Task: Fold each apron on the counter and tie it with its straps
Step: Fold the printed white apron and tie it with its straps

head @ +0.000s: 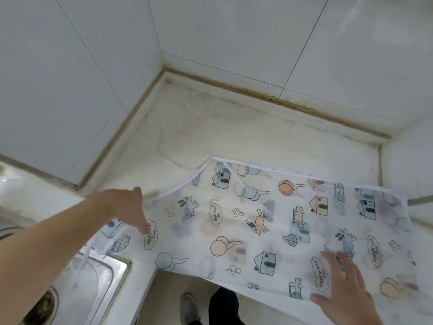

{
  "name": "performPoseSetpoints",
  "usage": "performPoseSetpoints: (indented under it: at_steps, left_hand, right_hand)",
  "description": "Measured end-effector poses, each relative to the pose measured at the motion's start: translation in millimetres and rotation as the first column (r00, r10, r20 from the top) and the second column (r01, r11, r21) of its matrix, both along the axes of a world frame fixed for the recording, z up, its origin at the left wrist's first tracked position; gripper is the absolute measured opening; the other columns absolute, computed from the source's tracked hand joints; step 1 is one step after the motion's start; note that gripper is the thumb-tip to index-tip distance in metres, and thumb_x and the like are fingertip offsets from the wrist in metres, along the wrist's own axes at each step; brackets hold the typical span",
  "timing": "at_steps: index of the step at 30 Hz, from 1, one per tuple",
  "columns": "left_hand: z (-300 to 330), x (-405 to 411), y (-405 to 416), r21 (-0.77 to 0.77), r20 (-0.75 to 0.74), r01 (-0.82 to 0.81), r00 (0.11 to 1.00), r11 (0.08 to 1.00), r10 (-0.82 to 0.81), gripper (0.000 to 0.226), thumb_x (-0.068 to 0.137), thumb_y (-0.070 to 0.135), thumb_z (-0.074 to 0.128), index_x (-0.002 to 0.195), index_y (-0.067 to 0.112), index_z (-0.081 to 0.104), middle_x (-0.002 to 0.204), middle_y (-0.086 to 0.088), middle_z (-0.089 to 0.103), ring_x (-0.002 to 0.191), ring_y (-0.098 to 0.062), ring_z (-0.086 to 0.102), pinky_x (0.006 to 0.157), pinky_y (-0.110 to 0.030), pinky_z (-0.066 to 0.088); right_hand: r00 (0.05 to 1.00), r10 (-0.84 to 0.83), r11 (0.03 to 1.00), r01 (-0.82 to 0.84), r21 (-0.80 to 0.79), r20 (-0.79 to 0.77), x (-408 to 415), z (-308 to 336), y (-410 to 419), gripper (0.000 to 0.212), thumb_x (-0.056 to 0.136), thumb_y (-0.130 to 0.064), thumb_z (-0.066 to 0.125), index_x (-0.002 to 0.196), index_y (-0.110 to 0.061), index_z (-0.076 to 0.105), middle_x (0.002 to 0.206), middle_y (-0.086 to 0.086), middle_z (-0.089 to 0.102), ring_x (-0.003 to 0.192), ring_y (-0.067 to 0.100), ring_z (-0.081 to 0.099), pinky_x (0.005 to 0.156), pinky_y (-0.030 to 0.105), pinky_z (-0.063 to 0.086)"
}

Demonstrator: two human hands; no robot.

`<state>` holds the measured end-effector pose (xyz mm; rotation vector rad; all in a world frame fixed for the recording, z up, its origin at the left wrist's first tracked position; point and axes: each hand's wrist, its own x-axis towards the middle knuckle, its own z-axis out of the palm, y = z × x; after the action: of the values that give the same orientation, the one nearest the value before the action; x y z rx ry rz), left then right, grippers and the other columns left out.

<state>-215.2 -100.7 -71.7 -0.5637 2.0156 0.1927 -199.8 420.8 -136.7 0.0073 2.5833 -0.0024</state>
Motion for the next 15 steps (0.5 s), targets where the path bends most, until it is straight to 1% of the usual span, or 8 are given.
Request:
performPoseSetpoints:
  at_steps: [2,4,7,9,11,12,13,15]
  left_hand:
    - [-30.2,25.8,-0.5,-0.204,0.064,0.195,0.981,0.959,-0.186,0.084,0.077,0.038,0.077,0.141,0.010,0.030,0.115,-0.004,0.038,0.111,-0.021,0.053,0.095,-0.039,0.058]
    - [-49.9,36.5,-5.1,-0.342,0.051,0.251,0.967,0.905,-0.249,0.058,0.084,0.017,0.058,0.136,0.011,0.032,0.114,-0.006,0.030,0.120,-0.027,0.044,0.101,-0.046,0.053]
    - [-43.8,33.9,-25.5,-0.312,0.021,0.227,0.973,0.923,-0.232,0.039,0.094,0.008,0.045,0.132,0.016,0.049,0.117,-0.004,0.050,0.114,-0.024,0.059,0.092,-0.034,0.055]
    - [-40.1,30.1,-52.8,-0.365,-0.019,0.158,0.984,0.917,-0.177,0.032,0.090,0.009,0.049,0.116,0.023,0.061,0.103,0.003,0.063,0.097,-0.019,0.067,0.080,-0.030,0.058]
    - [-38.5,27.1,-70.0,-0.438,-0.141,0.041,0.983,0.898,-0.114,0.023,0.086,0.008,0.059,0.104,0.018,0.068,0.092,-0.001,0.068,0.089,-0.023,0.070,0.076,-0.035,0.061]
    - [-38.7,25.4,-72.5,-0.466,-0.183,0.025,0.975,0.884,-0.124,0.022,0.086,0.010,0.063,0.106,0.017,0.070,0.097,-0.004,0.070,0.092,-0.025,0.070,0.080,-0.036,0.061]
    - [-31.4,19.3,-67.0,-0.514,-0.144,0.082,0.973,0.854,-0.181,0.025,0.089,0.015,0.063,0.114,0.018,0.067,0.110,-0.005,0.070,0.102,-0.026,0.067,0.086,-0.036,0.058]
    - [-22.3,6.5,-49.2,-0.541,-0.056,0.229,0.950,0.809,-0.307,0.038,0.094,0.021,0.052,0.133,0.018,0.050,0.136,-0.008,0.054,0.127,-0.028,0.054,0.101,-0.038,0.050]
  right_hand:
    - [0.999,-0.027,1.000,0.027,-0.005,0.023,-3.8,-0.1,0.7,0.118,0.065,-0.057,0.083,0.150,-0.054,0.001,0.163,-0.014,-0.013,0.156,0.020,0.006,0.115,0.057,0.041]
    - [0.998,-0.038,0.999,0.037,0.020,0.043,-9.7,-0.4,-0.2,0.119,0.065,-0.056,0.084,0.151,-0.050,0.001,0.163,-0.011,-0.012,0.155,0.021,0.007,0.112,0.057,0.043]
    - [0.993,-0.049,0.997,0.041,0.072,0.110,-20.9,3.1,-6.4,0.122,0.067,-0.049,0.083,0.154,-0.040,-0.002,0.160,-0.003,-0.010,0.153,0.027,0.006,0.110,0.057,0.046]
    - [0.987,-0.069,0.992,0.054,0.110,0.146,-25.9,3.4,-12.6,0.121,0.069,-0.045,0.081,0.154,-0.034,-0.005,0.158,0.003,-0.012,0.153,0.032,0.003,0.110,0.056,0.045]
    - [0.976,-0.081,0.984,0.047,0.170,0.200,-30.8,4.0,-21.4,0.118,0.073,-0.042,0.079,0.153,-0.031,-0.007,0.156,0.009,-0.012,0.152,0.034,0.002,0.110,0.056,0.045]
    - [0.969,-0.083,0.976,0.031,0.216,0.233,-33.0,5.2,-26.6,0.118,0.073,-0.041,0.078,0.153,-0.030,-0.008,0.156,0.011,-0.010,0.152,0.035,0.005,0.110,0.055,0.045]
    - [0.957,-0.083,0.963,0.005,0.271,0.278,-38.0,8.7,-32.1,0.116,0.073,-0.040,0.076,0.153,-0.029,-0.006,0.156,0.012,-0.004,0.151,0.035,0.012,0.109,0.055,0.045]
    - [0.917,-0.050,0.938,-0.093,0.333,0.395,-59.0,24.7,-46.6,0.100,0.071,-0.038,0.067,0.153,-0.025,0.012,0.151,0.010,0.024,0.141,0.033,0.035,0.107,0.050,0.046]
